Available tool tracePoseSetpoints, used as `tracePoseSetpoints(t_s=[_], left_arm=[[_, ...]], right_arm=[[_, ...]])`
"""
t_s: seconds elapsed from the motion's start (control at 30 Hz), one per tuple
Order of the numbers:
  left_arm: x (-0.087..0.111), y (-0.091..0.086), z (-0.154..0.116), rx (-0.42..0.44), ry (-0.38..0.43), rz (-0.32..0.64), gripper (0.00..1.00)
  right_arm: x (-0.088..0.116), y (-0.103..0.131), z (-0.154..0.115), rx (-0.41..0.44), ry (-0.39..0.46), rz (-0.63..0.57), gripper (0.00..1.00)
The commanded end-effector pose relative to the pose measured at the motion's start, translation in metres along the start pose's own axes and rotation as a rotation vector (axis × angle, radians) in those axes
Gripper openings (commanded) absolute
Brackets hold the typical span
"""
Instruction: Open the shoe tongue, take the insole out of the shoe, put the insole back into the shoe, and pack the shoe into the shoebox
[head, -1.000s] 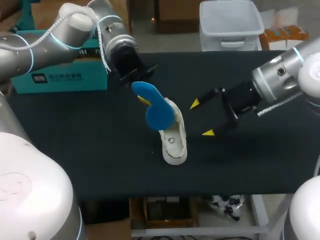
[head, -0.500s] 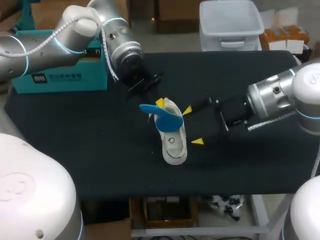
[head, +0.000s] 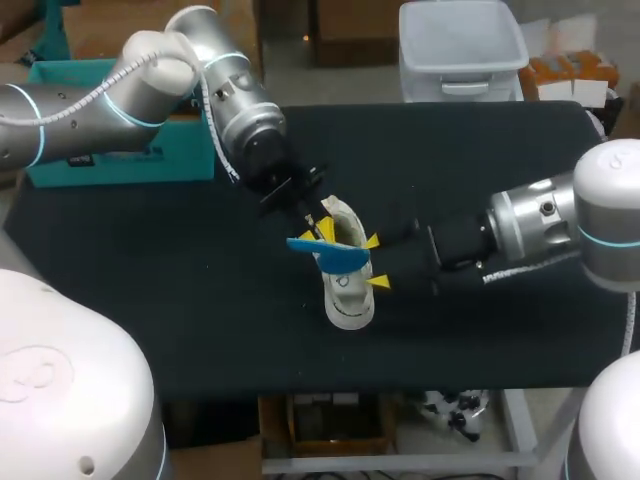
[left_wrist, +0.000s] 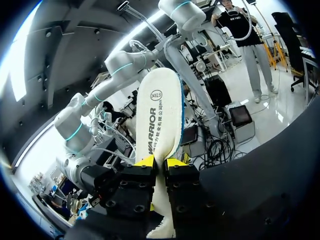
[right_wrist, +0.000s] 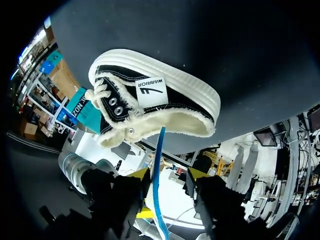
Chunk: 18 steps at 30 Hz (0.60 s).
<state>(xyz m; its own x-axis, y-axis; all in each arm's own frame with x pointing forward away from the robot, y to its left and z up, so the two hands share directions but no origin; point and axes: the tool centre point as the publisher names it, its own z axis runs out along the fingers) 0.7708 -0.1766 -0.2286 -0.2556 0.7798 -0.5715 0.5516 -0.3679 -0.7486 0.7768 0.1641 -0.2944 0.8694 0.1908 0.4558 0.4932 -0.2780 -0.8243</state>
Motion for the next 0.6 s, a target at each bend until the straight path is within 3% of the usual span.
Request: tracePoseSetpoints(t_s=[0.03, 0.4, 0.5, 0.57, 0.6], left_arm=[[0.0002, -0.0024, 0.0091, -0.018, -0.006, 0.005, 0.0], [0.0001, 0.0024, 0.0148, -0.044, -0.016, 0.028, 0.0], [0.0003, 0.0035, 0.0141, -0.042, -0.021, 0.029, 0.0], [0.0005, 0.0039, 0.0135, -0.038, -0.022, 0.029, 0.0], [0.0009, 0.004, 0.0132, -0.036, -0.023, 0.028, 0.0]], right_arm=[[-0.0022, 0.0005, 0.0033, 0.008, 0.01, 0.002, 0.41], [-0.0028, -0.0016, 0.0092, 0.029, 0.028, 0.005, 0.34], [-0.0017, -0.0008, 0.0102, 0.032, 0.032, 0.003, 0.23], [-0.0012, 0.0, 0.0106, 0.032, 0.035, 0.003, 0.0], [-0.001, 0.0004, 0.0107, 0.031, 0.04, 0.001, 0.0]])
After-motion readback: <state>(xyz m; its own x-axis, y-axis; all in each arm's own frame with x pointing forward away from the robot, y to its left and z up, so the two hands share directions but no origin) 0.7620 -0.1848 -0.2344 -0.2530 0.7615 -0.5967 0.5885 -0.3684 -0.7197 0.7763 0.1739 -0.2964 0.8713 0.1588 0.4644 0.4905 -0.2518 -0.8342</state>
